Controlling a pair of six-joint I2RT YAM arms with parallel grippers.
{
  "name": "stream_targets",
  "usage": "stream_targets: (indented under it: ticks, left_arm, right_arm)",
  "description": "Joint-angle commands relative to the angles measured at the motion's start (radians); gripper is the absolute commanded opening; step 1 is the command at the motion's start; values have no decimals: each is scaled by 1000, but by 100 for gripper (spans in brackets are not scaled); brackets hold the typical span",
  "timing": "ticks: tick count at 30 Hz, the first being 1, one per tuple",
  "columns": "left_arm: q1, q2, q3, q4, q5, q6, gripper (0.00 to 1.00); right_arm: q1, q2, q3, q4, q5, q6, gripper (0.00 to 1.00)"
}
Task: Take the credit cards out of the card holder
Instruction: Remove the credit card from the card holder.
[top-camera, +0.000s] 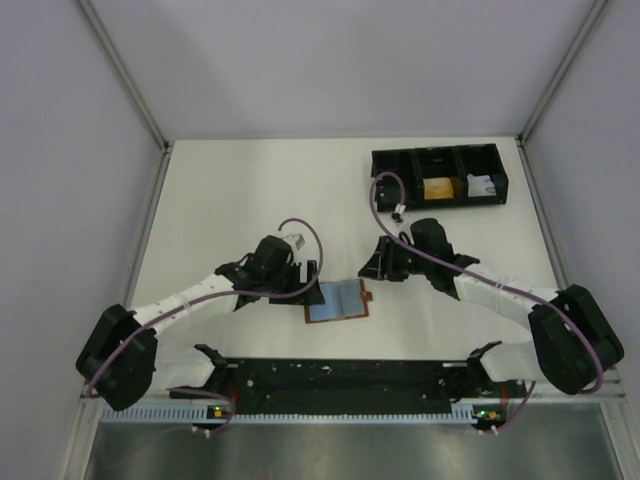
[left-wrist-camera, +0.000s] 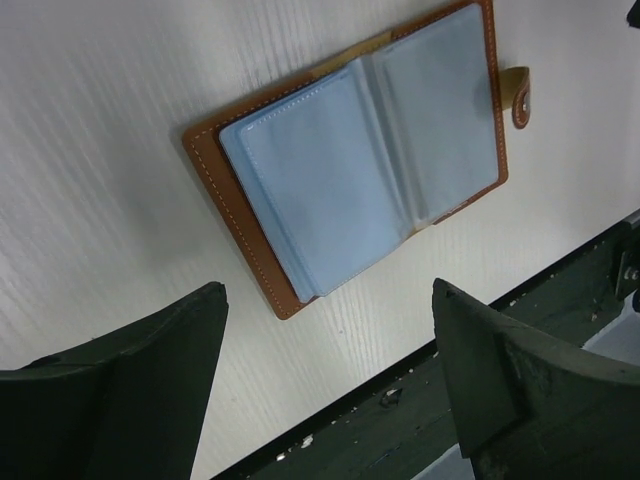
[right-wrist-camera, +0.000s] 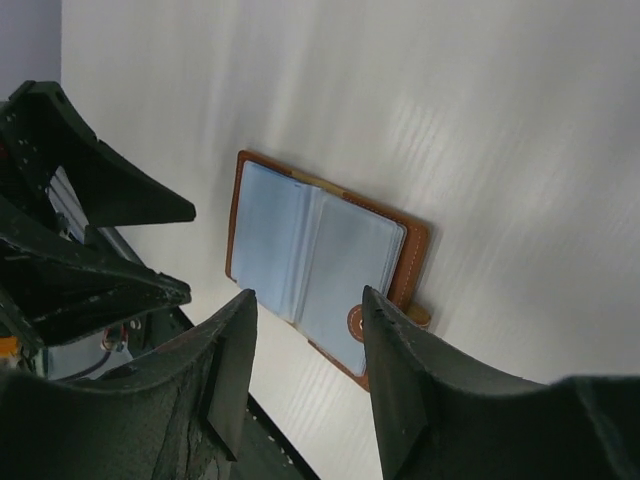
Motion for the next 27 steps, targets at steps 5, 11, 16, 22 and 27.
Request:
stream_targets:
  ticks: [5, 11, 16, 22, 27]
  left_arm:
    - [-93, 134, 30, -47, -137, -47, 77]
    - [-116, 176, 28, -32, -157, -68, 64]
    - [-119, 200, 16, -9, -153, -80, 52]
    - [-122, 216, 7, 10, -142, -90, 40]
    - [-122, 225, 1, 20, -137, -91, 30]
  right_arm:
    - [27, 78, 18, 58, -56, -4, 48]
    - [30, 138, 15, 53, -62, -15, 49]
    - [36, 178, 26, 70, -79, -18, 49]
    - [38, 222, 49, 69, -82, -23, 49]
    - [39, 251, 47, 70, -73, -27, 49]
